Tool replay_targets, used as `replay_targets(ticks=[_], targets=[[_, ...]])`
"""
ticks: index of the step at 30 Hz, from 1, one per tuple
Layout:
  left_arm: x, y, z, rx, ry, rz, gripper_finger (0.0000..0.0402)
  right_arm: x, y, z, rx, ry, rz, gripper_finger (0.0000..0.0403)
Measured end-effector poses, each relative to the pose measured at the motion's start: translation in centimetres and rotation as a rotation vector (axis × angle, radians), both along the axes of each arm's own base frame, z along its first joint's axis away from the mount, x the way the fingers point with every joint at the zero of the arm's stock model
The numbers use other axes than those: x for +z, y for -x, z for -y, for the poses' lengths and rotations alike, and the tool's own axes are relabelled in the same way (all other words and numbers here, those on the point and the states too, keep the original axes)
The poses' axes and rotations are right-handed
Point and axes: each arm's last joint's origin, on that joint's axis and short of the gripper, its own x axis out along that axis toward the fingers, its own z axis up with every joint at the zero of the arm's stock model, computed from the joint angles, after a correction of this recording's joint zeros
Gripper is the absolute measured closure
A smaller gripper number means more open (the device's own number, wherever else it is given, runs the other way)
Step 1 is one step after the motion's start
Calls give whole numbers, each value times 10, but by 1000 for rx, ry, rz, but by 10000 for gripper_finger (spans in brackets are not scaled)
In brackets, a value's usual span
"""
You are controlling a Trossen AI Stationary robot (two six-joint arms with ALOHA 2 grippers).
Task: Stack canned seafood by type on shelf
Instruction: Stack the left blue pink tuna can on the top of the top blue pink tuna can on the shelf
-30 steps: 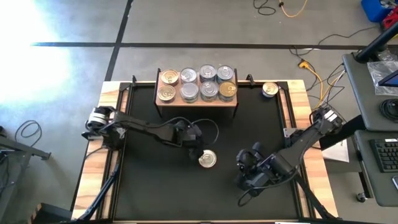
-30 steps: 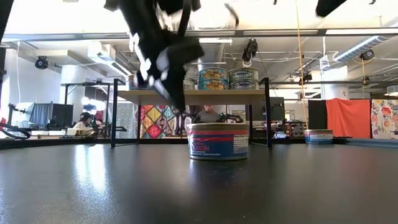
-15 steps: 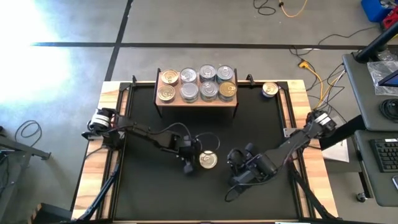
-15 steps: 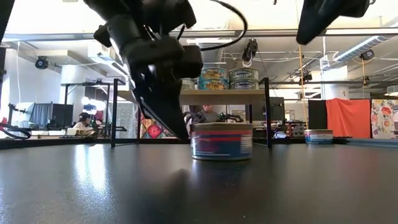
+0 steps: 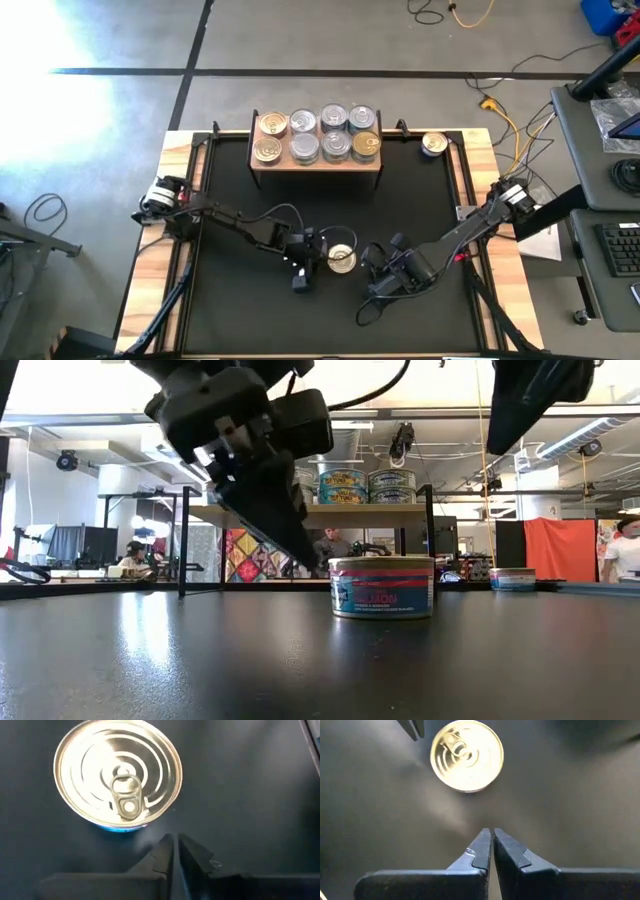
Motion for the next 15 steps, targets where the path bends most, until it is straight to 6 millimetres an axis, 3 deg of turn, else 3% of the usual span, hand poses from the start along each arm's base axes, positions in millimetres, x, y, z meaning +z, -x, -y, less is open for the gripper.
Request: replay_targets(ticks=[4,7,11,15], targets=[[-2,5,6,-13,-10,-45,345,0,-3,-1,73,13,10,390],[-5,9,4,-4,-10,-98,286,-4,-9,-4,196,63,12,390],[-6,11,-4,0,-30,-137,188,-27,-20,-8,265,106,-55,374],[-5,10,-15,-55,-81,-123,83,-54,-30,-6,261,81,-153,317]])
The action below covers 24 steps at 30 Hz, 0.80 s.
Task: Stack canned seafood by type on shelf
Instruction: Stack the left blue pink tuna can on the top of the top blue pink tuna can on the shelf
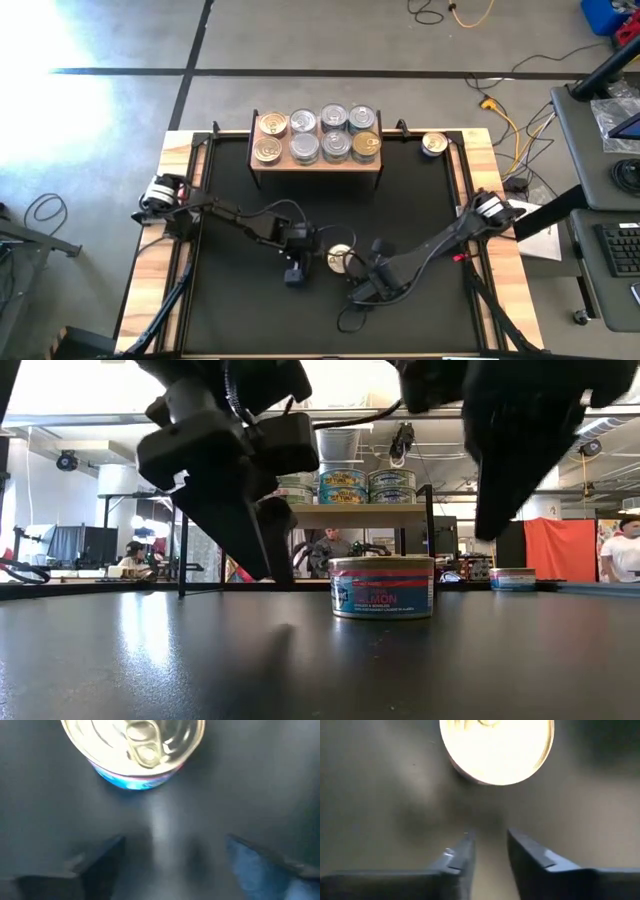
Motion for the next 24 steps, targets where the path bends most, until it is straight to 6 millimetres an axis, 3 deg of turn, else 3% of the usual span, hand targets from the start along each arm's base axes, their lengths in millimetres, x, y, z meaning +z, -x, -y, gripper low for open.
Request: replay_targets(ticks=[4,9,13,16,20,24], targets=[[3,-1,-11,-94,-51,31,11,-11,-10,5,-40,-2,-25,242],[5,-1,-14,-201,-66,60,27,-22,-18,18,71,72,-84,179],[6,-4,-14,-220,-69,94,29,-42,-25,27,206,142,-175,172],[7,-6,-15,-195,-93,121,18,-54,-30,35,193,150,-210,177],[-4,-11,-20,-65,-238,102,6,-53,-36,39,227,151,-181,179],[-20,-14,-20,-13,-176,35,12,-50,-43,40,328,152,-138,176]])
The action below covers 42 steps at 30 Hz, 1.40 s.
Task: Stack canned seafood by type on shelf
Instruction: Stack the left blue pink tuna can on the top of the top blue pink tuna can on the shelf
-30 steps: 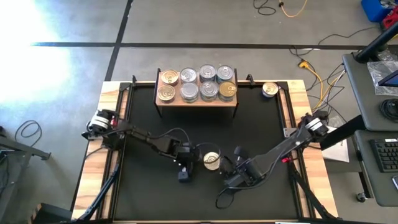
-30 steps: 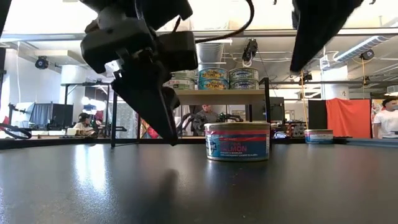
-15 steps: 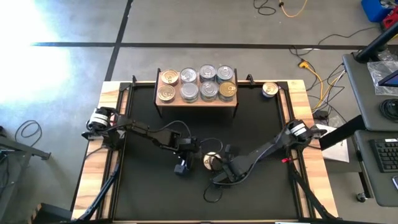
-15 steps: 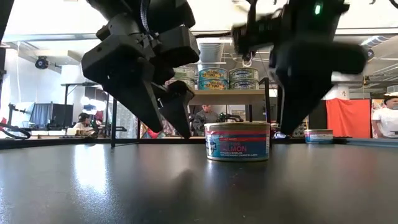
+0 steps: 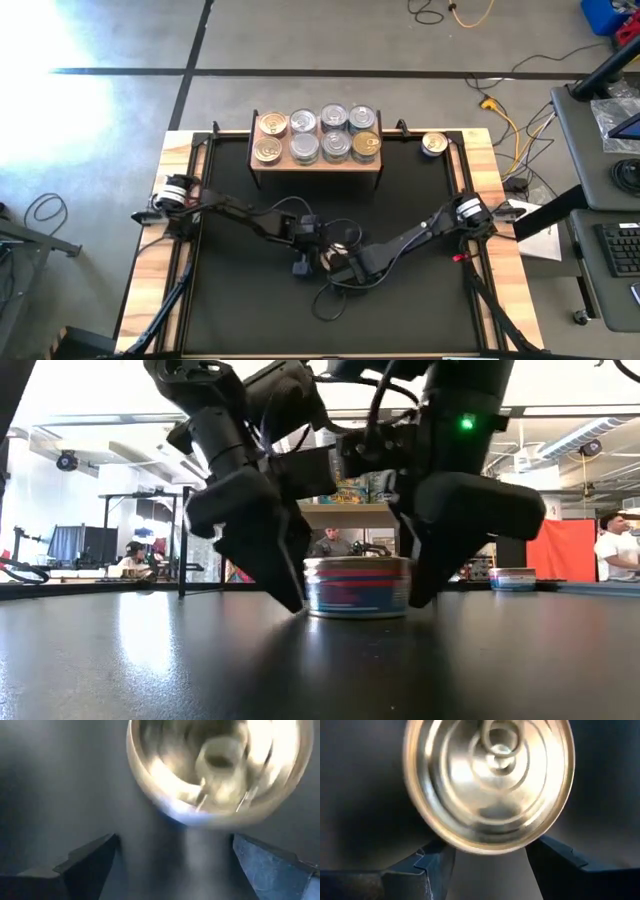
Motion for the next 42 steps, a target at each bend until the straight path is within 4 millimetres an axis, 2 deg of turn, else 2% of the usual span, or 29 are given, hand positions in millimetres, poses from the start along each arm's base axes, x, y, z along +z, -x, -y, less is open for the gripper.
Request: replay_targets(ticks=[5,11,22,35,42], targets=[[-1,-9,-1,-13,41,6,13,-1,-8,6,75,3,33,179],[6,-15,0,-73,15,34,13,-3,-8,13,72,35,19,173],[12,-21,9,-147,92,107,13,-1,-12,17,71,116,55,166],[-3,-30,16,-173,188,154,13,4,-12,14,36,73,43,164],[-2,-31,17,-124,205,168,45,9,-8,11,18,57,12,160]])
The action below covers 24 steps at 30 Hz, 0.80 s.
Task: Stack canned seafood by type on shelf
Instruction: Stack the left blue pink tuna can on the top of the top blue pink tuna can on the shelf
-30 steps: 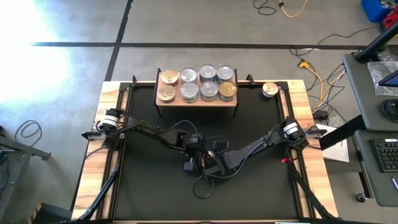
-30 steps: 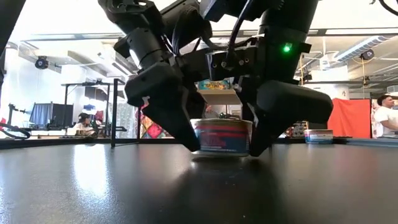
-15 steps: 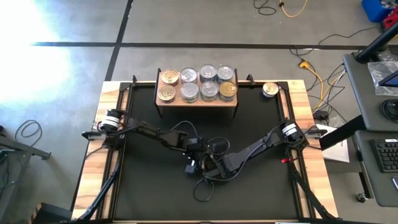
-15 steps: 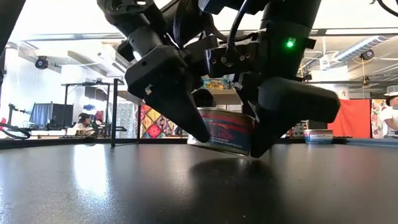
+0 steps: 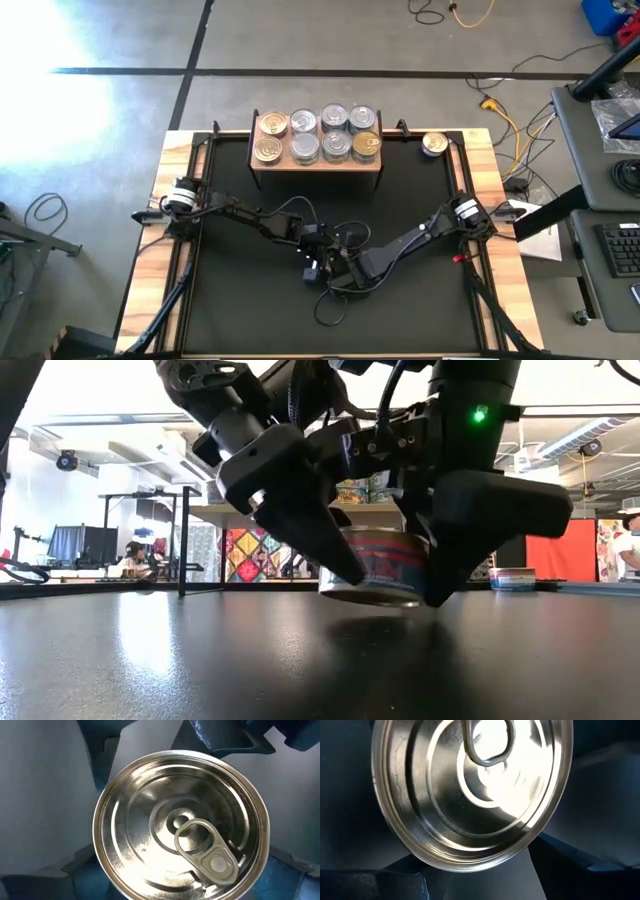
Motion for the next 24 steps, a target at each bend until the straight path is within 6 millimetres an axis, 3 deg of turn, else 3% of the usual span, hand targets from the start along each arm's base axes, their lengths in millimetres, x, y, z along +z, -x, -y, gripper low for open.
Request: replay_targets(ticks=[8,12,16,20,24], targets=[[30,14,-3,134,-68,-3,52,25,3,-13,-64,-1,2,154],[52,41,-5,180,-168,-65,53,58,5,-19,-54,19,18,159],[88,70,-12,283,-226,-56,53,93,-1,-20,-54,74,130,169],[116,103,-22,394,-267,-96,53,138,-7,-8,-96,138,308,172],[152,133,-34,491,-254,-33,53,169,-14,5,-144,161,424,167]])
